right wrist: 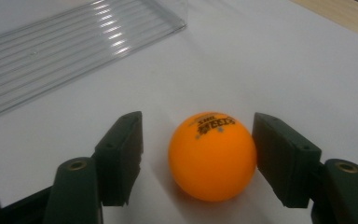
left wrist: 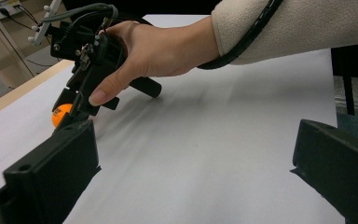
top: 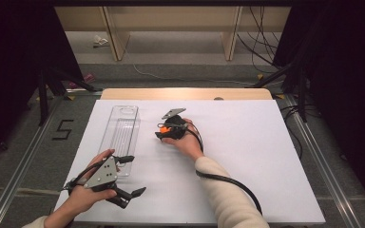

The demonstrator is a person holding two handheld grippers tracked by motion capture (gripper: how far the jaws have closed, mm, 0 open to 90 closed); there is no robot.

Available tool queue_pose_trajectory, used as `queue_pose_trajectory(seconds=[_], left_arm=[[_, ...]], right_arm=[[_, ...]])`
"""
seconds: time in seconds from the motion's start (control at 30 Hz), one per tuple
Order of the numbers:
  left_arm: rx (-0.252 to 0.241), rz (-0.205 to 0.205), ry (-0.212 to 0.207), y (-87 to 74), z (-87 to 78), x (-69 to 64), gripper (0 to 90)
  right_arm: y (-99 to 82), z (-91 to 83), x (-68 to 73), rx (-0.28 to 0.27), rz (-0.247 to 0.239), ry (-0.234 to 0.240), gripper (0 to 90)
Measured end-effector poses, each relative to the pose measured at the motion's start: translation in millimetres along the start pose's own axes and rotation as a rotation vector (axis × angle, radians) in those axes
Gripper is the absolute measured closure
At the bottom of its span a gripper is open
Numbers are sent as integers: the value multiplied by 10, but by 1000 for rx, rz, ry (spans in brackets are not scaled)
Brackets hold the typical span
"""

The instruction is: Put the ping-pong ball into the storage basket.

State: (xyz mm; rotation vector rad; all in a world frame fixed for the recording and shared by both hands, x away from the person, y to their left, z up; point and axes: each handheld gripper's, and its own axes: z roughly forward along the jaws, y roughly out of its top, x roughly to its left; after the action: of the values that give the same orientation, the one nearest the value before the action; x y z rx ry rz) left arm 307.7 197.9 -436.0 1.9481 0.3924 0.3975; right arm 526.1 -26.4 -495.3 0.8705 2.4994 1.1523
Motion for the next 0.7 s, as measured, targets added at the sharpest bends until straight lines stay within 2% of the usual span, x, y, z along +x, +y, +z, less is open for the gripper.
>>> queue_pose_trajectory(seconds=[0.27,0.7], left_arm=[[-1,0,0,1,0,-1,0],[-1,1,0,1,0,-2,0]], right_arm=[[11,40,27,15,-24,9,509],[10,30,32,10,-14,13,513]])
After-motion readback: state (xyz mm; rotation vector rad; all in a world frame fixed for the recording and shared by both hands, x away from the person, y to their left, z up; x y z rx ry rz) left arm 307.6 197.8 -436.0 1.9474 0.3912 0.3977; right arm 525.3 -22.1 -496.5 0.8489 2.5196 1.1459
